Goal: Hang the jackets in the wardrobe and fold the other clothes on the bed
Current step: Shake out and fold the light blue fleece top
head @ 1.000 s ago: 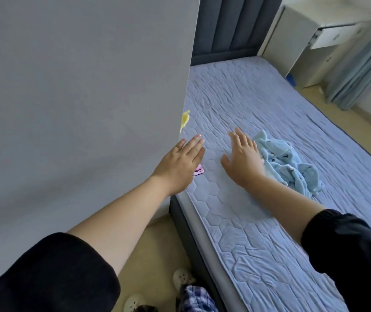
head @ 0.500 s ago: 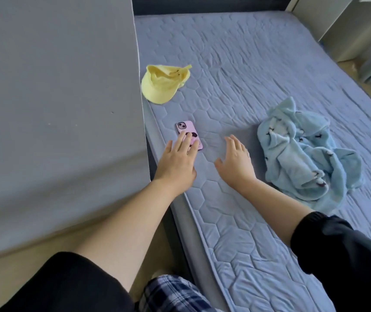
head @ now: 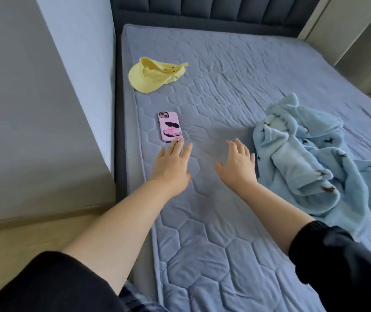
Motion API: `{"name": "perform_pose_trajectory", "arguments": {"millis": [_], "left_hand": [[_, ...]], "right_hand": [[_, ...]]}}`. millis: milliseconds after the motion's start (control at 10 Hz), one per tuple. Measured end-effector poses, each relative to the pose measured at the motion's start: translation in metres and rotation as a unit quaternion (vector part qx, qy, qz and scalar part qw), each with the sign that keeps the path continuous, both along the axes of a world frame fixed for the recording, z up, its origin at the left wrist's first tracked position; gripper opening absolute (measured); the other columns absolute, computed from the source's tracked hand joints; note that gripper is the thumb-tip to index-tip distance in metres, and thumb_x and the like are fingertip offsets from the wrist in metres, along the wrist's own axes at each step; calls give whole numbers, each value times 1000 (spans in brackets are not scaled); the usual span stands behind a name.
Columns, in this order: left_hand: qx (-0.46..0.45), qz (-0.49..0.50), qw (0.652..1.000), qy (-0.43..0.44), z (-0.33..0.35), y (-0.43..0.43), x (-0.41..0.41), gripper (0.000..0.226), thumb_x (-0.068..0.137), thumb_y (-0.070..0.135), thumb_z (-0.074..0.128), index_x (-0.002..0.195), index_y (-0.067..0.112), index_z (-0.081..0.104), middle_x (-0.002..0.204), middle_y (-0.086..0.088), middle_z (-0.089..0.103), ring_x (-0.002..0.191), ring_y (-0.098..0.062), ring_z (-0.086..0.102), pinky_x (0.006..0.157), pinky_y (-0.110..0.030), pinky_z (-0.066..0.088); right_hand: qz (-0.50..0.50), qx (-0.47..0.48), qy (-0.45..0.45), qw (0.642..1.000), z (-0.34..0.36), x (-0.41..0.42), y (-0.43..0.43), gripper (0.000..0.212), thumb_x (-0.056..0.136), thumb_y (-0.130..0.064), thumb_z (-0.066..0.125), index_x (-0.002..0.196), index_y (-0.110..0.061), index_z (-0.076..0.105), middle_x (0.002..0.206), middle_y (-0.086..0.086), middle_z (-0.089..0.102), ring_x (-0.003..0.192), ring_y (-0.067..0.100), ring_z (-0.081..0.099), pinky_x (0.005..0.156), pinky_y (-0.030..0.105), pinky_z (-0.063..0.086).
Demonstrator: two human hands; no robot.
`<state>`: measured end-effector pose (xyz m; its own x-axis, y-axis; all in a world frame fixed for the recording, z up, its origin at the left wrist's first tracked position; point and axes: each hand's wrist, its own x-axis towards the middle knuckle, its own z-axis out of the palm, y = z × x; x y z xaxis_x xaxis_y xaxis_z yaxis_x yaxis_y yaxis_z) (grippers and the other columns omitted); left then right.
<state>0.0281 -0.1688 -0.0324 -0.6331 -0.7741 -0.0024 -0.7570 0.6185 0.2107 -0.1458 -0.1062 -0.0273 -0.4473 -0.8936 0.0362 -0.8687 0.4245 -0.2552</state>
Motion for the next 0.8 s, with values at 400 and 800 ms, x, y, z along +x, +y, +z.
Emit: {"name": "perform_pose_trajectory", "arguments": {"millis": [400, 800], "left_hand": [[179, 22, 982, 53, -45, 122, -83, 75, 91, 23, 52, 153, 20, 9, 160, -6, 4, 144, -26, 18, 114, -37, 23], [635, 228, 518, 526, -74, 107, 14, 66, 92, 67, 22, 132, 25, 53, 122, -8, 65, 110, -29, 63, 82, -41, 52]], "right_hand": [[-191, 71, -72, 976, -13, -162, 109, 68, 86, -19, 60, 144, -24, 25, 138, 23, 42, 120, 35, 48, 88, 36, 43], [216, 198, -177, 939, 32, -14, 125, 25, 67, -36, 68, 90, -28, 62, 90, -7, 66, 86, 16, 61, 76, 31, 49]]}}
